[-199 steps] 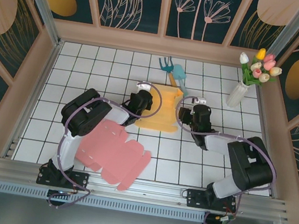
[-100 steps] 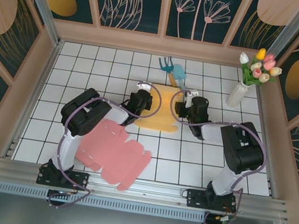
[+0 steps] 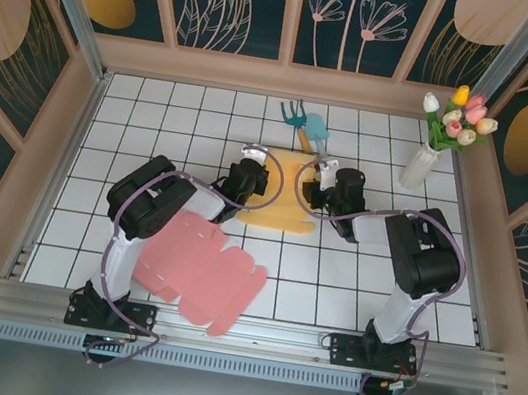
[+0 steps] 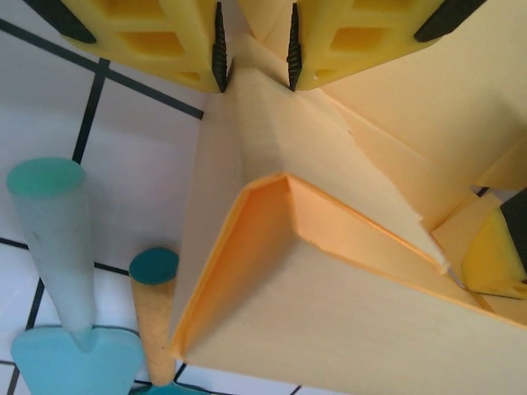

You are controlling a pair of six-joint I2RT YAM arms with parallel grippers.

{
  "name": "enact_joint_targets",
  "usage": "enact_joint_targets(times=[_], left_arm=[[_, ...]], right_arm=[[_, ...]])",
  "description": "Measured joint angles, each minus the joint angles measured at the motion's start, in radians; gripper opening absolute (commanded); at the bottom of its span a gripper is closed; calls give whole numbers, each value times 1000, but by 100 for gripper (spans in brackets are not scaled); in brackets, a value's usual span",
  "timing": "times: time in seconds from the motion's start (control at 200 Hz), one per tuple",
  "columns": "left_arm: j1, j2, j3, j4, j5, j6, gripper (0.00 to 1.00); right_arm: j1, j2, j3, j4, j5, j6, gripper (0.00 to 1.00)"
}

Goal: Fold the paper box

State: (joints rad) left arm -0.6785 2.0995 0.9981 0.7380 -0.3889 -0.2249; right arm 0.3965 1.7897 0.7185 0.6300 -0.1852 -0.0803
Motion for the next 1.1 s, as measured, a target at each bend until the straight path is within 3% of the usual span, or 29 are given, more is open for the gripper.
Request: enact_joint_targets(times=[0.2, 0.52, 0.756, 0.941, 1.101], left_arm=[[11, 0, -2, 3, -3, 0, 0], [12, 0, -3, 15, 1, 0, 0], [2, 0, -3, 20, 0, -15, 0], [-5, 0, 4, 9, -11, -23, 0], [-21, 3, 27, -22, -8, -31, 0]], right_arm=[[41, 33, 40, 1, 70, 19, 30], [83, 86, 125, -24, 304, 148, 31], [125, 136, 237, -137, 528, 249, 28], [151, 149, 263, -188, 633, 314, 19], [167, 149, 292, -285, 747, 399, 19]])
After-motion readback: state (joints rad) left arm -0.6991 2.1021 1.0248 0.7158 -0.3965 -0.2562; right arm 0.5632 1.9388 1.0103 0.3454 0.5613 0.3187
